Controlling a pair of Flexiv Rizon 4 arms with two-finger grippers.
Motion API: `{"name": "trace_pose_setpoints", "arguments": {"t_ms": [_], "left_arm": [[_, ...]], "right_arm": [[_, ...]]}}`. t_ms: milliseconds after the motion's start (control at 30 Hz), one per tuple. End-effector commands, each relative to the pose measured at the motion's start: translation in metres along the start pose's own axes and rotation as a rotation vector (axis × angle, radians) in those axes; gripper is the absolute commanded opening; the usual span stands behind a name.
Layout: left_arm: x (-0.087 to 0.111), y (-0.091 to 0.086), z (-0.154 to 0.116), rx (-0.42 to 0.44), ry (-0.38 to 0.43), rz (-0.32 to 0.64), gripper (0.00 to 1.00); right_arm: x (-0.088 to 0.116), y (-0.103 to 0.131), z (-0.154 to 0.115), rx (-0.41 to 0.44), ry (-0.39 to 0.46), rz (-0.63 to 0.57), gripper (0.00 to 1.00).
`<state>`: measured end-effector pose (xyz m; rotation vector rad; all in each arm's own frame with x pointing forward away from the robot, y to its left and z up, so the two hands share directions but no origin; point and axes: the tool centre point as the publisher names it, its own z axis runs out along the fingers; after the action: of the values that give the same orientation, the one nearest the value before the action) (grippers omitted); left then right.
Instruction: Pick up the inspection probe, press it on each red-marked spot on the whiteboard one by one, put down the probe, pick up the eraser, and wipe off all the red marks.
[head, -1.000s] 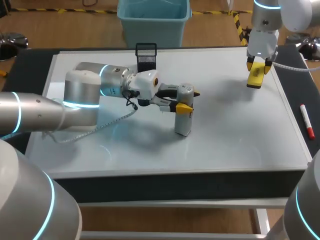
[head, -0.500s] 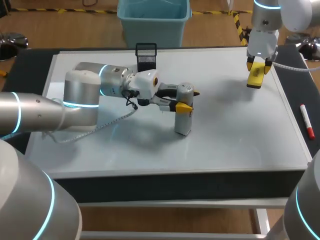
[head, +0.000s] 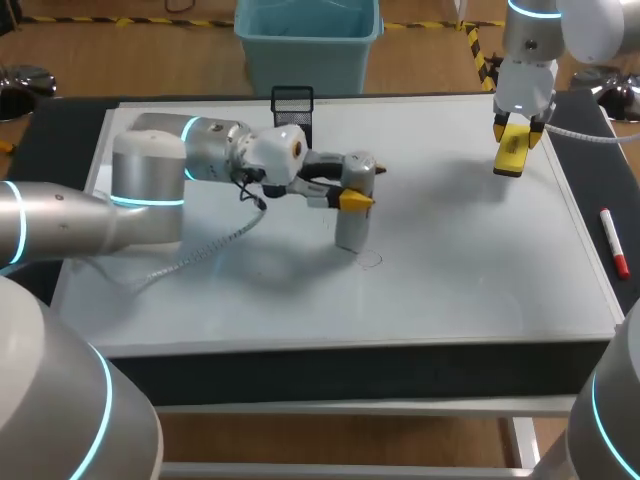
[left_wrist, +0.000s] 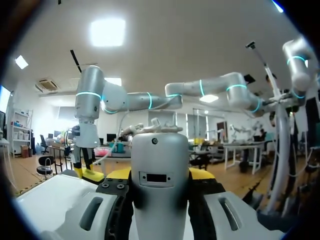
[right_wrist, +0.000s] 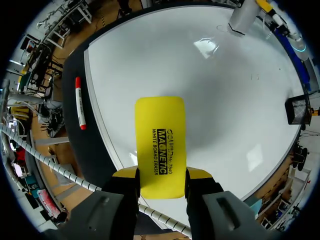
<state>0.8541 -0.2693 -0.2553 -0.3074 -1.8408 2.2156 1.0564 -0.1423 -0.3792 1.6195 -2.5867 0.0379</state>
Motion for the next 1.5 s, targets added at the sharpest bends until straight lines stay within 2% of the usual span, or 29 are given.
{"name": "trace_pose_setpoints", "arguments": {"t_ms": [33, 133, 333, 733, 1167, 1500], "left_arm": [[0.002, -0.016, -0.022, -0.019, -0.037, 0.017, 0.0], [-0.008, -0.022, -0.039, -0.029, -0.068, 0.027, 0.0], [-0.028, -0.023, -0.08, -0.01, -0.125, 0.023, 0.0], [-0.049, -0.03, -0.141, -0.015, -0.23, 0.026, 0.0], [-0.056, -0.031, -0.178, -0.011, -0.291, 0.03, 0.0], [-0.05, -0.038, -0.203, 0.009, -0.334, 0.066, 0.0]], "right_arm": [[0.001, 0.0, -0.001, 0.001, 0.001, -0.002, 0.0], [0.001, 0.0, -0.001, 0.001, 0.001, -0.002, 0.0], [0.001, 0.0, -0.001, 0.001, 0.001, -0.002, 0.0], [0.001, 0.0, -0.001, 0.001, 0.001, -0.002, 0.0], [0.001, 0.0, -0.001, 0.001, 0.001, -0.002, 0.0], [0.001, 0.0, -0.001, 0.001, 0.001, -0.002, 0.0]]}}
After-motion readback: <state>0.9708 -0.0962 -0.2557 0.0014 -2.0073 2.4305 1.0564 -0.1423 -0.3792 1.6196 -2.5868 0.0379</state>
